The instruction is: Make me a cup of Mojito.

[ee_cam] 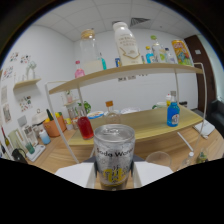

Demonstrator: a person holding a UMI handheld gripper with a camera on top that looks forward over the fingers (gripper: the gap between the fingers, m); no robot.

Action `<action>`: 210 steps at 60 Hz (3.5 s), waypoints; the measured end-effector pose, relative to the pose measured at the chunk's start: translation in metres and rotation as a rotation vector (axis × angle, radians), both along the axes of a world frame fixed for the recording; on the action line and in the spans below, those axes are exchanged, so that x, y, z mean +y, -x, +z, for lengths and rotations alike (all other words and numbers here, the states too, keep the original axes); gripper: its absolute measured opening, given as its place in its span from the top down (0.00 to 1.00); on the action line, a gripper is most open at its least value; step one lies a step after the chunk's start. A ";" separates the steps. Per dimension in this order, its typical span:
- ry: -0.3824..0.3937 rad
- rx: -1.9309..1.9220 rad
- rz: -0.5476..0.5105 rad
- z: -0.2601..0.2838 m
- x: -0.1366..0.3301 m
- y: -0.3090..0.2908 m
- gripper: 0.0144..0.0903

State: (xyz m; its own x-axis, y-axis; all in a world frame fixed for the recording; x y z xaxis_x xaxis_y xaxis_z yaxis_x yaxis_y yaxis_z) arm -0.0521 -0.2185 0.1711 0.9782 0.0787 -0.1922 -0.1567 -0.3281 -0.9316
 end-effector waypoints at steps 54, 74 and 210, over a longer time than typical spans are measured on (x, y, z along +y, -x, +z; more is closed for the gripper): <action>0.016 2.061 -0.161 0.069 0.021 -0.046 0.52; -0.004 1.710 -0.099 0.091 0.014 -0.032 0.52; 0.242 -0.175 -0.029 -0.030 -0.113 -0.041 0.07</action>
